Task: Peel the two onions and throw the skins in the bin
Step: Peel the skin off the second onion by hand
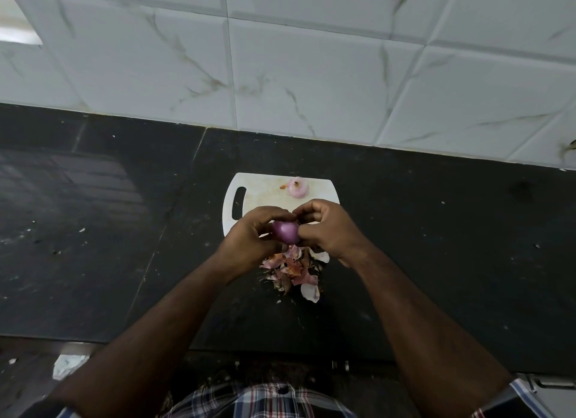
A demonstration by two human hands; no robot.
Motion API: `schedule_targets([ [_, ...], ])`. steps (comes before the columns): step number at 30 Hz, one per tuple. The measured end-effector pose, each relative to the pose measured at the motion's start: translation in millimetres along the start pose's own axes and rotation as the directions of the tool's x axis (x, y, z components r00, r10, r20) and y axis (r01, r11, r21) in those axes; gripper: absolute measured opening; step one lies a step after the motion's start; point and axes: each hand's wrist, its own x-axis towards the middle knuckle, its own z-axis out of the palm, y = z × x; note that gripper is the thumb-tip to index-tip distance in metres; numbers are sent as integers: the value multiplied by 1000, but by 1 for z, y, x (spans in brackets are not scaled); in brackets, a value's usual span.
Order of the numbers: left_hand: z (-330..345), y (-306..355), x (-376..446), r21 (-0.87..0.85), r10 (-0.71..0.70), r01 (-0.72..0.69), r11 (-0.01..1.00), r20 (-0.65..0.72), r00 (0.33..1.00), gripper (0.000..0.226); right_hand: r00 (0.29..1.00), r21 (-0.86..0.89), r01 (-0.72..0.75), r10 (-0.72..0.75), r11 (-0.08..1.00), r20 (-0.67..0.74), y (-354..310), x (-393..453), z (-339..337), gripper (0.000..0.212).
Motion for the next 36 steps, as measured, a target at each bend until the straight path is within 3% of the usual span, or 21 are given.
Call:
schedule_targets([
  [6, 1, 4, 2, 18, 15, -15, 1000, 16, 1000, 65, 1000, -57, 27, -28, 998, -15, 2, 1, -1, 30],
  [11, -1, -1, 0, -99, -45, 46, 994, 11, 999, 61, 1000, -45, 10, -10, 999, -5, 0, 1, 0, 31],
  [17, -5, 2, 1, -133, -102, 102, 986, 12, 995, 57, 995, 198, -92, 83, 976, 52, 6, 4, -5, 18],
  [20, -6, 3, 1, -139, -107, 108, 984, 16, 994, 57, 994, 229, -96, 80, 969, 81, 10, 5, -10, 20],
  [30, -5, 1, 2, -97, -77, 78, 992, 13, 997, 55, 998, -75, -6, 1, 997, -69, 5, 7, 1, 26],
  [36, -4, 1, 6, -72, -49, 46, 996, -35, 998, 57, 994, 151, -60, 72, 987, -76, 10, 7, -1, 17],
])
